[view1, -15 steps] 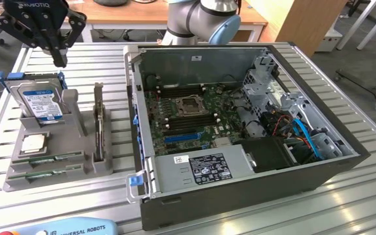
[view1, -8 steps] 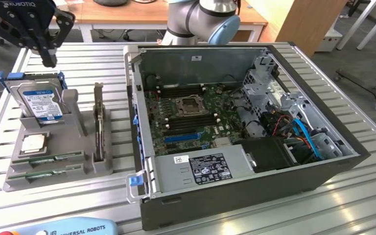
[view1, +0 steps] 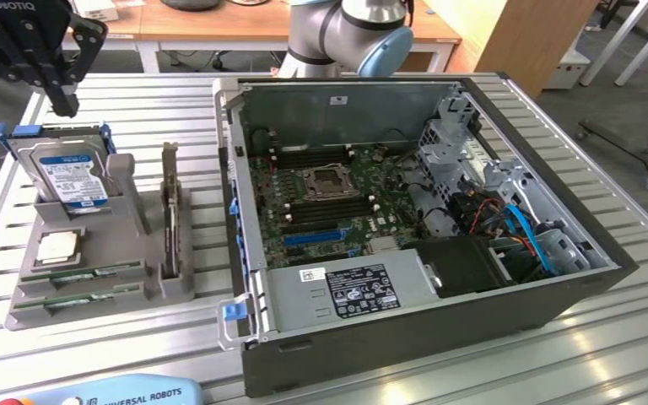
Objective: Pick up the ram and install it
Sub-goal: 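Reach for the ram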
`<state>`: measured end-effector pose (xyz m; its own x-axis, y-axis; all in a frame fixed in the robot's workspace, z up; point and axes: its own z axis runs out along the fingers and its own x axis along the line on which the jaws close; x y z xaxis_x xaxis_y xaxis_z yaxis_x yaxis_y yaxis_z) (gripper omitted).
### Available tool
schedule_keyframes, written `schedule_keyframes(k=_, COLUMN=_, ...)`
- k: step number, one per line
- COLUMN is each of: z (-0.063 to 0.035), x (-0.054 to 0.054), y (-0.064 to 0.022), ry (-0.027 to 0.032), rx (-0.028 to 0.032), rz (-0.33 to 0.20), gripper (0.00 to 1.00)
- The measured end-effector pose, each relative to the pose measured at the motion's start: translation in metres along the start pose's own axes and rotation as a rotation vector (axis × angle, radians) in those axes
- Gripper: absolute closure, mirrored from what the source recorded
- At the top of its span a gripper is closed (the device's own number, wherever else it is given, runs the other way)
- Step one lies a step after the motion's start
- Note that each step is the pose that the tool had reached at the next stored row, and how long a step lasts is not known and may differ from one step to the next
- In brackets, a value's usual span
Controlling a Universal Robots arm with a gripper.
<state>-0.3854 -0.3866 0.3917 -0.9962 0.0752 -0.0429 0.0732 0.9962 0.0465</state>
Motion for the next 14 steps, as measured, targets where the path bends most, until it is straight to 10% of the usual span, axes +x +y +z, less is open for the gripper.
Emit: schedule_keyframes(k=14, z=-0.0005, x=0.0113, y=-0.0017, ry=-0.0004, rx=-0.0001, rz=0.0, gripper=0.9)
